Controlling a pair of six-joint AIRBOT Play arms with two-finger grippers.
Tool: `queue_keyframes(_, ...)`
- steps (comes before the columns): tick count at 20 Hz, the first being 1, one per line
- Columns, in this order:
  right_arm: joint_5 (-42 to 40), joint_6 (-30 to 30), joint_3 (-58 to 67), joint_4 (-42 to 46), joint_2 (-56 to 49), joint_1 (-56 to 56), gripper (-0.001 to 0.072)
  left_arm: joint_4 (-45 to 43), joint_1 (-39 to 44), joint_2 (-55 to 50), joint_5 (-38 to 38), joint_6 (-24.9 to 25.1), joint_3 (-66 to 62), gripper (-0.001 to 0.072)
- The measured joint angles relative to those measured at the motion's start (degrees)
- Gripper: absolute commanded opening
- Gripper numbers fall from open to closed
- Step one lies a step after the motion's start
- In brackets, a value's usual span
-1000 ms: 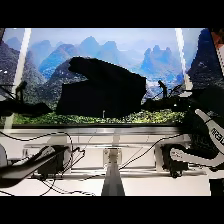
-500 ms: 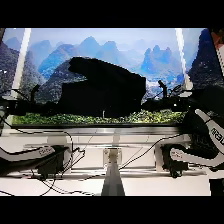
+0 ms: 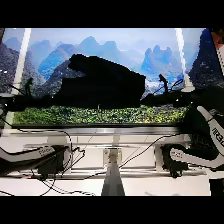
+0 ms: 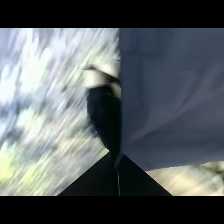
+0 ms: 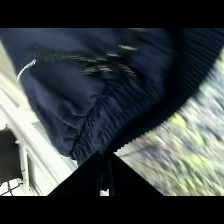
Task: Fold the clothes and pants, and hang the long-sleeved shirts on hangers.
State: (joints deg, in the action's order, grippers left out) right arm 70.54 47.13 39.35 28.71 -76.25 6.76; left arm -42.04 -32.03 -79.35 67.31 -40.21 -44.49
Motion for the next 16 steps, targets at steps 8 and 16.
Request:
queue_keyframes(8,4.4,1.3,22.6,-5.9,18.1,0.0,0.0029,20.4,0.5,25.7,-5.9,0.6,-16.0,0.0005)
queue_keyframes(16,2.8,6.3,35.5,-17.2,36.5,0.0,0.0029,22.8,0.5,54.0,-34.2,0.8,-22.1,0.0004)
